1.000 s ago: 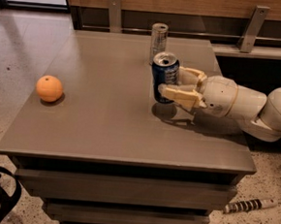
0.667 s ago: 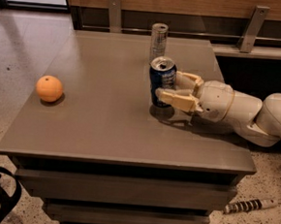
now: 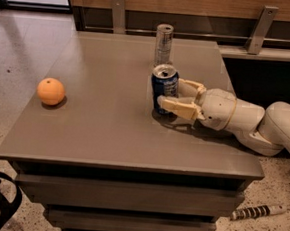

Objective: Place pepsi can upright

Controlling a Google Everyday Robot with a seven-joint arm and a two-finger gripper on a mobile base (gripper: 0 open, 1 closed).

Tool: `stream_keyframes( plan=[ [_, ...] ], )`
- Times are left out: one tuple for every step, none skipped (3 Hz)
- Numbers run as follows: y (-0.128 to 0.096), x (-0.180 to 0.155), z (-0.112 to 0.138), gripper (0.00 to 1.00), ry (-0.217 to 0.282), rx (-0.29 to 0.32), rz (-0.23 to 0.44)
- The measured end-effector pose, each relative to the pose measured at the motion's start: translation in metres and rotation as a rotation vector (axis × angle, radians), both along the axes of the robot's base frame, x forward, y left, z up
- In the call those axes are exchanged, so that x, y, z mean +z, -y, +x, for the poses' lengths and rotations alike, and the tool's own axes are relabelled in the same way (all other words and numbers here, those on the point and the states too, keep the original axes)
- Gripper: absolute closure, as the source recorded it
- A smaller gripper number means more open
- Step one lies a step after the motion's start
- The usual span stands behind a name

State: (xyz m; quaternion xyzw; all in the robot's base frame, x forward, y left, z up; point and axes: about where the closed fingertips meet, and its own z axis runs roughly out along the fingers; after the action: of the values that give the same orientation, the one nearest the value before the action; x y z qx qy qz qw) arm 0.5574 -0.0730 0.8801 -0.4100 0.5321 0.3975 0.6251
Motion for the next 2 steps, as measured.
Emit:
stream_keyframes(
  plan=[
    [-0.0001,-0.0064,-0.0005,1.0,-0.008,-0.008,-0.004],
    [0.0021,-0.0093,-0.0011,1.0,-0.017,-0.021,-0.016]
  ],
)
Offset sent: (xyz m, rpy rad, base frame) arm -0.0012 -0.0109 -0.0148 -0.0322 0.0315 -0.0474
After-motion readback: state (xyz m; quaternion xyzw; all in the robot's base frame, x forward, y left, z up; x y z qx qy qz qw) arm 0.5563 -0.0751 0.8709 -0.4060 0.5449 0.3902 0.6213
